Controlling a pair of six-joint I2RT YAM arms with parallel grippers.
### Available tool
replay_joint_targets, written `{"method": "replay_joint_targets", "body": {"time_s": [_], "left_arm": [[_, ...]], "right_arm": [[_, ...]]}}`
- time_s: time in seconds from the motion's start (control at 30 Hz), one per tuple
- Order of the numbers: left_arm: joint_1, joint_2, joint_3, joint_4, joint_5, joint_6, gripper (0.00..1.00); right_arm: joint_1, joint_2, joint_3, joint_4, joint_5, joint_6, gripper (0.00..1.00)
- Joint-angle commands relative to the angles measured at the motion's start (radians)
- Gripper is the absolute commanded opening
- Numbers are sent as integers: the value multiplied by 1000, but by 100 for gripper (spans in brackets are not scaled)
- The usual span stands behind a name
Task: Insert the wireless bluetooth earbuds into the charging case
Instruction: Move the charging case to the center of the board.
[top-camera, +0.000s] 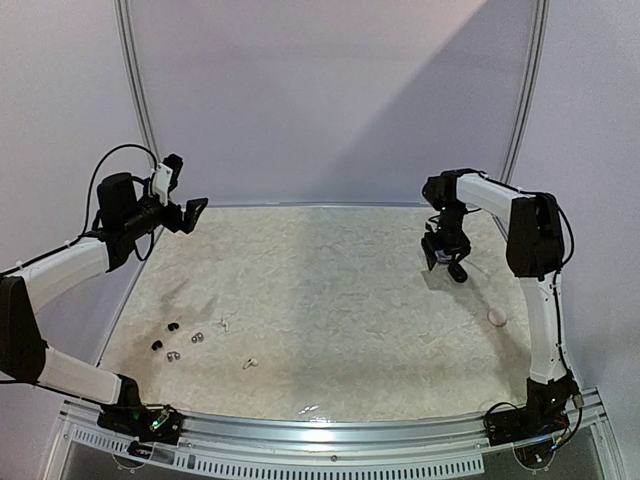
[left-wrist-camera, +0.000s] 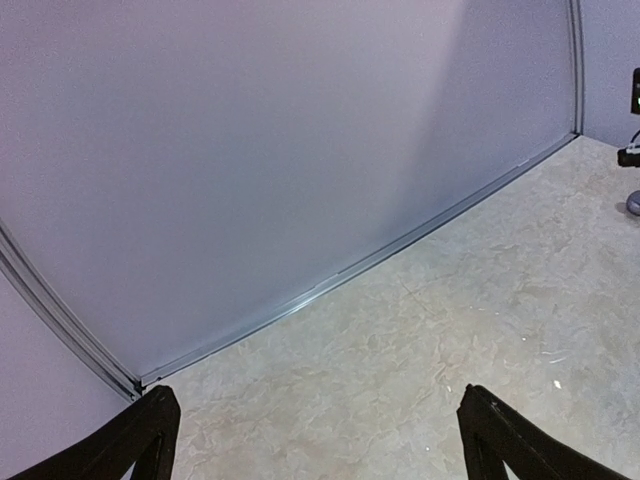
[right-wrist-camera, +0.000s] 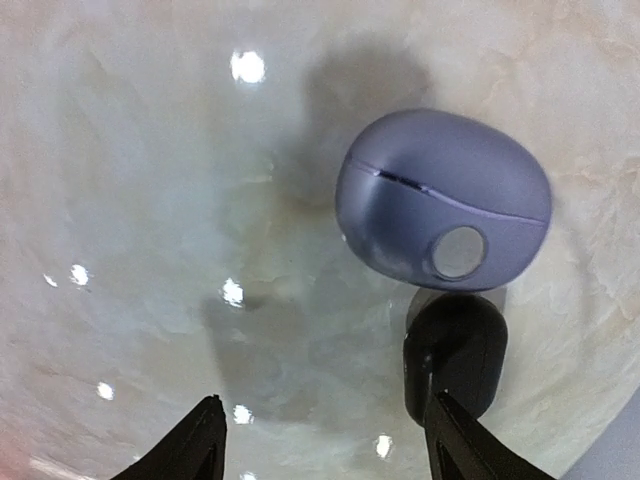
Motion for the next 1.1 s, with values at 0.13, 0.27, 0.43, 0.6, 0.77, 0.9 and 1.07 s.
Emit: {"method": "replay_joint_targets", "body": {"time_s": [0.13, 0.27, 0.43, 0.6, 0.77, 0.9, 1.07], "left_arm": [[-7, -2, 5, 15, 16, 25, 99], [-6, -1, 4, 9, 12, 36, 99], [-6, -5, 8, 8, 12, 39, 99], [-4, -20, 0, 6, 2, 62, 99], [-3, -27, -4, 6, 5, 69, 99], [-3, -16, 19, 14, 23, 69, 99], [-2, -6, 45, 39, 38, 74, 99]], "right_arm": [[-141, -332, -367, 427, -181, 398, 68], [-175, -345, -389, 461, -138, 497, 53], [-208, -291, -401, 491, -161, 636, 15], [-208, -208, -313, 343, -90, 661, 7], [-207, -133, -200, 221, -67, 661, 8], [-208, -60, -106, 93, -139, 718, 8], [-209, 9, -1, -76, -162, 767, 13]]}}
